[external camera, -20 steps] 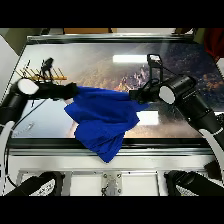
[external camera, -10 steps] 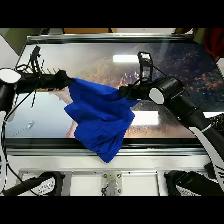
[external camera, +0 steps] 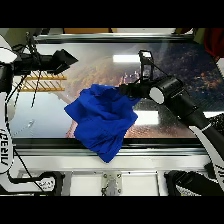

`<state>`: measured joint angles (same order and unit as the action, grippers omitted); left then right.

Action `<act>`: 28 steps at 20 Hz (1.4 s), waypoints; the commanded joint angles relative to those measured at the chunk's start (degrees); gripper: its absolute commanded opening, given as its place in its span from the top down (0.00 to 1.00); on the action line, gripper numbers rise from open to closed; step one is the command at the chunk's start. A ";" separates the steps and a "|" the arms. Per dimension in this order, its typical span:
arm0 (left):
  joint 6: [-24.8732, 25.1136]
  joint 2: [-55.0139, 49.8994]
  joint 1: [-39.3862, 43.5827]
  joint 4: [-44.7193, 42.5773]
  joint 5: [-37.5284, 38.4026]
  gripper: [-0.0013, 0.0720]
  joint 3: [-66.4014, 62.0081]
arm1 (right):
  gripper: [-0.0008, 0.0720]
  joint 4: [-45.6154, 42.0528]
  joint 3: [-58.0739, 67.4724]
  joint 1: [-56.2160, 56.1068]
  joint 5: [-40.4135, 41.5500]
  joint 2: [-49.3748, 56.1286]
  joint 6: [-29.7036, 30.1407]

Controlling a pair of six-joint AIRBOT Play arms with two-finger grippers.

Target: Fold the clothes and pants, and hang the long-sleeved shirts on hangers.

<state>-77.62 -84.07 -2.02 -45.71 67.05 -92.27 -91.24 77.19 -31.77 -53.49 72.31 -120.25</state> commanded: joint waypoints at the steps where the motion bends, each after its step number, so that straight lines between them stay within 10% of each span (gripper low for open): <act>1: -0.39 5.84 6.84 -18.05 -0.42 0.08 7.28 | 0.98 0.02 0.07 0.39 0.11 -0.02 -0.04; 8: -11.80 6.21 28.37 -38.73 -28.79 0.08 26.80 | 0.98 1.16 0.07 0.28 -0.81 -0.02 -0.02; 18: -21.00 -14.97 27.39 -49.11 -23.82 0.08 7.13 | 0.98 1.07 0.07 0.26 -3.78 -0.02 0.22; 23: -21.18 -14.62 24.06 -49.20 -19.30 0.96 1.51 | 0.98 0.92 0.31 1.75 -4.46 -0.02 3.04; 28: -19.56 -2.97 21.84 -49.03 -10.86 0.97 -5.07 | 0.98 0.85 12.04 9.70 -18.58 0.02 15.61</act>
<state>-98.45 -92.82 20.86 -94.63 50.50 -94.11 -90.24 83.07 -25.96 -63.77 72.34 -112.05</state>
